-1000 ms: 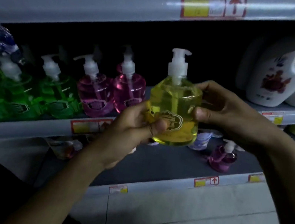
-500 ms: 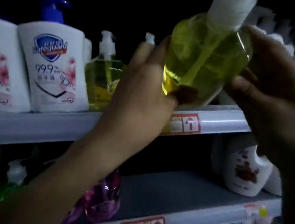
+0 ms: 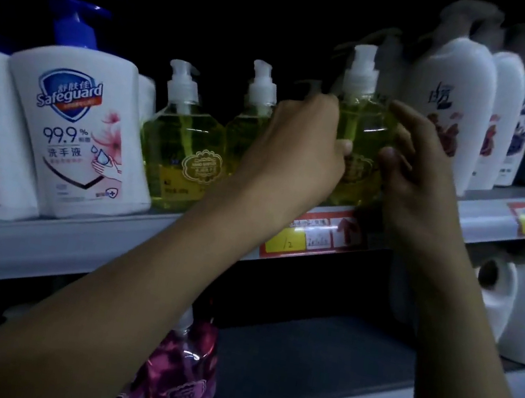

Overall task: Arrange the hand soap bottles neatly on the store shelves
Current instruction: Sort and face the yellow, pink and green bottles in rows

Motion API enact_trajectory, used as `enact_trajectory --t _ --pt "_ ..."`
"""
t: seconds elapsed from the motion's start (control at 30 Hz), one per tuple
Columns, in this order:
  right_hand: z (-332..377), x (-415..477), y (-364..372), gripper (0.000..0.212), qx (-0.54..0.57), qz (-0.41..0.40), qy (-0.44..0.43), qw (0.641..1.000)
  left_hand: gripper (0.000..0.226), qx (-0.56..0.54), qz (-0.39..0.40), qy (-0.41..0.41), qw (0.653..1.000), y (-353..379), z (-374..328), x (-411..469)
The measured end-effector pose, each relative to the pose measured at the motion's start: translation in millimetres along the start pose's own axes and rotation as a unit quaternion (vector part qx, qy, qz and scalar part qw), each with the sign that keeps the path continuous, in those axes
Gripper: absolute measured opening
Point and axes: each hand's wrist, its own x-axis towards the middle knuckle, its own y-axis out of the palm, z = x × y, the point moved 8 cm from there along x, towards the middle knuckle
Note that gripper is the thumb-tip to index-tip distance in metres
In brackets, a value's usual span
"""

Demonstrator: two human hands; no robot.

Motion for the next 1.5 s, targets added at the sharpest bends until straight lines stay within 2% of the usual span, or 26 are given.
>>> enact_trajectory --t 0.1,0.23,0.3,0.37,0.47,0.63,0.93,1.03,1.1,1.17,1.23,1.3,1.37,1.4,1.43,1.5 --pt "5 0 0 0.05 -0.057 -0.008 0.007 0.998 0.027 0.042 -0.024 0.011 0.999 -13 7 -7" --pt "12 -9 12 0.066 -0.138 0.046 0.031 0.989 0.037 0.158 -0.065 0.013 0.985 -32 24 -18" --pt "13 -12 17 0.07 -0.161 0.052 0.038 0.985 0.046 0.233 -0.045 0.005 0.972 -34 33 -16" --pt "14 -14 17 0.072 -0.178 0.037 0.044 0.982 0.053 0.259 0.019 -0.021 0.965 -27 45 -10" --pt "15 -14 19 0.072 -0.196 0.009 0.048 0.979 0.055 0.262 0.08 -0.033 0.961 -17 55 -2" --pt "12 -12 25 0.069 -0.25 0.016 0.065 0.966 0.052 0.243 0.05 0.006 0.969 -21 54 1" --pt "5 -9 32 0.059 -0.244 0.041 0.065 0.967 0.058 0.27 0.037 0.024 0.962 -15 57 -1" --pt "15 -15 22 0.051 -0.245 -0.042 0.022 0.968 0.057 0.239 0.023 0.051 0.969 -22 50 -10" --pt "34 -31 20 0.045 -0.26 -0.117 0.009 0.958 0.052 0.2 -0.029 0.096 0.975 -38 40 -34" --pt "57 -55 34 0.038 -0.283 -0.136 -0.018 0.949 0.042 0.15 -0.056 0.124 0.979 -51 38 -77" --pt "74 -89 63 0.03 -0.285 -0.056 -0.043 0.956 0.029 0.106 -0.061 0.149 0.981 -60 45 -128" --pt "79 -136 96 0.025 -0.266 0.076 -0.048 0.96 0.016 0.092 -0.046 0.158 0.982 -58 60 -181" --pt "74 -192 126 0.024 -0.263 0.216 -0.039 0.94 0.018 0.084 0.006 0.177 0.981 -42 79 -237" --pt "67 -222 142 0.02 -0.275 0.296 -0.026 0.914 0.023 0.089 0.05 0.196 0.975 -28 91 -268" --pt "54 -251 160 0.014 -0.296 0.387 -0.006 0.873 0.026 0.099 0.115 0.209 0.966 -7 106 -303" --pt "22 -314 193 0.011 -0.32 0.562 0.032 0.762 0.021 0.106 0.28 0.161 0.941 35 145 -368"
